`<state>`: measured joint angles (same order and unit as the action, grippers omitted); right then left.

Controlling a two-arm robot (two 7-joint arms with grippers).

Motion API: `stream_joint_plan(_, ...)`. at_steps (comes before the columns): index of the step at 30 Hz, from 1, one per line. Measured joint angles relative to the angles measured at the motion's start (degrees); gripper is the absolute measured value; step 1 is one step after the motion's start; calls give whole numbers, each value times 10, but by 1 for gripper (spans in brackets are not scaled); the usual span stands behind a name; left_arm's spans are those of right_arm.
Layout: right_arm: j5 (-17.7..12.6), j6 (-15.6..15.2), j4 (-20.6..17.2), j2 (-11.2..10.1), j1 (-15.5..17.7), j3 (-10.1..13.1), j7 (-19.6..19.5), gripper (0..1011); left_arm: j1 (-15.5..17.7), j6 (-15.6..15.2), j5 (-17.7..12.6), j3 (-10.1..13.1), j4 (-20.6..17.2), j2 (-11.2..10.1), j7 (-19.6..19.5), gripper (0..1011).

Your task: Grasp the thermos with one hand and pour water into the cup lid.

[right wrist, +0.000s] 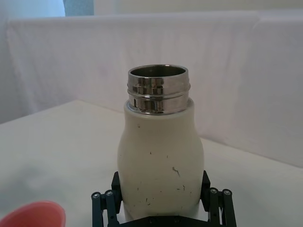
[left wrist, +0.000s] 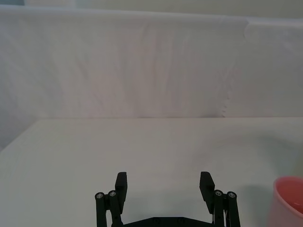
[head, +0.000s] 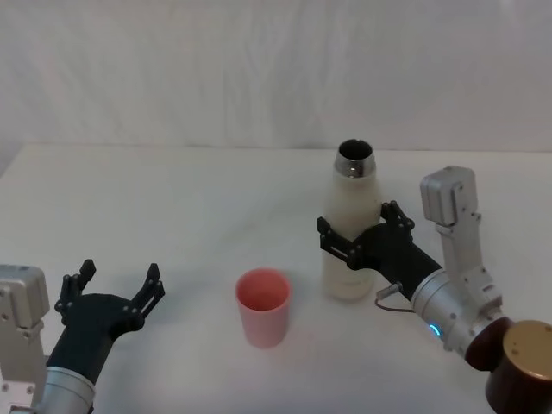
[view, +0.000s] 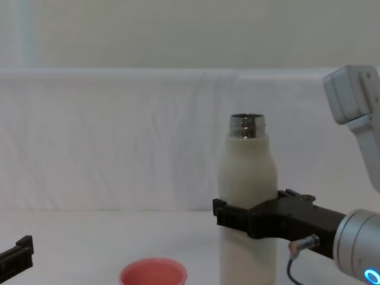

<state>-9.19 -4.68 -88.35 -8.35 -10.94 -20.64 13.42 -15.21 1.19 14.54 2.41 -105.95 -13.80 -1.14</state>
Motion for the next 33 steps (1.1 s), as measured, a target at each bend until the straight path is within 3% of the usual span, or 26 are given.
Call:
stream_joint_plan(9,27,-1,-45,-25,17,5,-5,958,0,0,0,0,0,0,0,1001)
stream_joint_plan(16,67,-4,-76,-54,23,5,-5,958,0,0,0,0,0,0,0,1001)
stream_joint_plan(24,152,-10,-102,-87,19,-18,-3,958,0,0,0,0,0,0,0,1001)
stream_joint_plan(33,238,-25,-106,-97,10,-48,-2,958,0,0,0,0,0,0,0,1001)
